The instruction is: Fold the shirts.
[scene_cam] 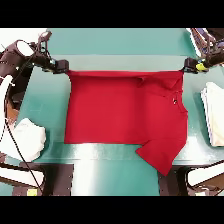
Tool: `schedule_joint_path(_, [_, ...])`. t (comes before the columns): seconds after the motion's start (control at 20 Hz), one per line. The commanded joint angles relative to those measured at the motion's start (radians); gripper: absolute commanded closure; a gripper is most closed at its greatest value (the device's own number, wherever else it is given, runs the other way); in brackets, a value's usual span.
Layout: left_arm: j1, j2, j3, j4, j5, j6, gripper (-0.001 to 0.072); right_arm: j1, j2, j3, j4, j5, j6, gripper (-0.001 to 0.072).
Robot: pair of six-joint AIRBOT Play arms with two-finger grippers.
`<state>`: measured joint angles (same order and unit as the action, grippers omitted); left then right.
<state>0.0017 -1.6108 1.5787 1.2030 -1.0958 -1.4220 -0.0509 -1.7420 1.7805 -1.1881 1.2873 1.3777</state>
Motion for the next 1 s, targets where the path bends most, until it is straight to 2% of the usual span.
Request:
schedule_joint_path(0.0, [0.005,-0.006,-0.063,-0.012,-0.151,0.024,0.0679,0.010,0.076,-0.169,0.003,0.000,-0.007,0.0692])
schedule_joint_path(0.15, [0.005,-0.006,-0.185,-0.037,-0.099,0.012,0.0677,0.032,0.154,-0.352,-0.019,-0.079,-0.006,0.0691])
schedule_joint_path(0.2, [0.005,-0.006,-0.217,-0.041,-0.087,0.007,0.0584,0.037,0.172,-0.399,-0.017,-0.101,-0.006,0.0690])
schedule_joint_path(0.25, [0.005,-0.006,-0.239,-0.043,-0.082,0.003,0.0339,0.044,0.190,-0.439,-0.016,-0.117,-0.006,0.0690])
schedule_joint_path(0.3, [0.005,-0.005,-0.246,-0.042,-0.083,-0.009,0.0267,0.043,0.201,-0.467,-0.014,-0.127,-0.006,0.0666])
schedule_joint_path(0.35, [0.008,-0.002,-0.245,-0.036,-0.092,-0.019,0.0276,0.043,0.210,-0.484,-0.008,-0.128,-0.005,0.0401])
schedule_joint_path(0.4, [0.011,0.012,-0.245,-0.030,-0.106,-0.019,0.0276,0.036,0.217,-0.483,-0.011,-0.107,0.002,0.0228])
schedule_joint_path(0.55, [0.039,0.127,-0.264,0.058,-0.188,-0.020,0.0276,-0.032,0.291,-0.471,-0.013,-0.014,0.011,0.0230])
schedule_joint_path(0.7, [0.056,0.299,-0.428,0.122,-0.231,-0.048,0.0275,-0.121,0.427,-0.525,-0.009,0.033,0.011,0.0231])
schedule_joint_path(0.95, [0.056,0.558,-0.861,-0.006,-0.165,-0.082,0.0276,-0.175,0.636,-0.712,-0.010,-0.048,0.010,0.0230])
